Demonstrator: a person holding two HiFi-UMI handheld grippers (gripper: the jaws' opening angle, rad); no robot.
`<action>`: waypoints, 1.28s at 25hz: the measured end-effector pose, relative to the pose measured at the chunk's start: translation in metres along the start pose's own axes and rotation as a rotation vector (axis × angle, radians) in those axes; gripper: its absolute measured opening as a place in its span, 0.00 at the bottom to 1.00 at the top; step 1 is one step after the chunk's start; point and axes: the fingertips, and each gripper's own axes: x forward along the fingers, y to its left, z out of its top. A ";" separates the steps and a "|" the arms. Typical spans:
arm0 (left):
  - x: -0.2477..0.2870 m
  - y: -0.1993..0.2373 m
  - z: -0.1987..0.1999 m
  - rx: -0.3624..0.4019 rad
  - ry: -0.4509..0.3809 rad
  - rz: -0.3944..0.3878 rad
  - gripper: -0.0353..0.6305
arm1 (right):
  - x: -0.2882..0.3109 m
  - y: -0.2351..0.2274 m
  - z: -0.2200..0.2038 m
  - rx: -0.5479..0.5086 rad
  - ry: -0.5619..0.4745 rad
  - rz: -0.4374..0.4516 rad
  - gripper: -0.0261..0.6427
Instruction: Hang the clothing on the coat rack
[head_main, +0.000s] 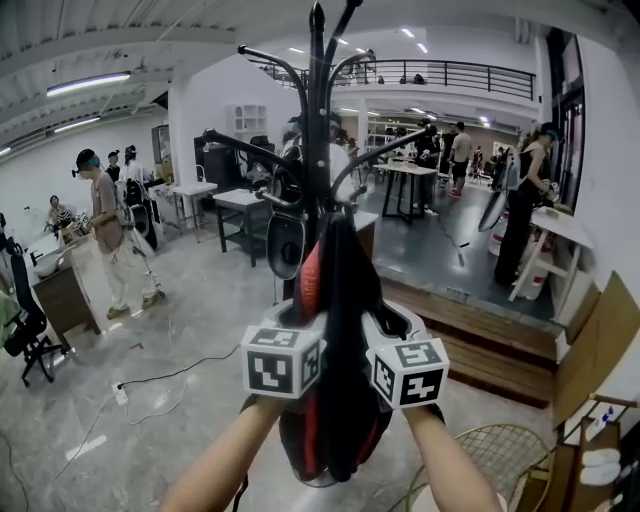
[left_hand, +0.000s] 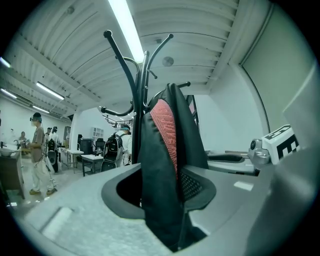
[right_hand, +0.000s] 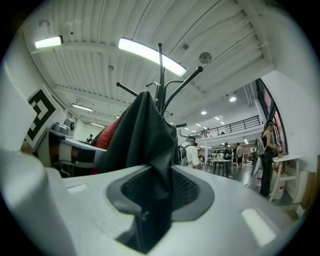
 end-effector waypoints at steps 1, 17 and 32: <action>-0.003 -0.001 0.001 0.000 -0.001 -0.006 0.26 | -0.004 0.001 0.001 -0.001 0.001 -0.007 0.19; -0.036 -0.015 -0.006 -0.004 -0.010 -0.088 0.26 | -0.046 0.025 0.020 -0.029 -0.039 -0.088 0.19; -0.082 -0.022 -0.018 -0.002 0.014 -0.117 0.26 | -0.078 0.079 0.011 -0.038 0.014 -0.068 0.15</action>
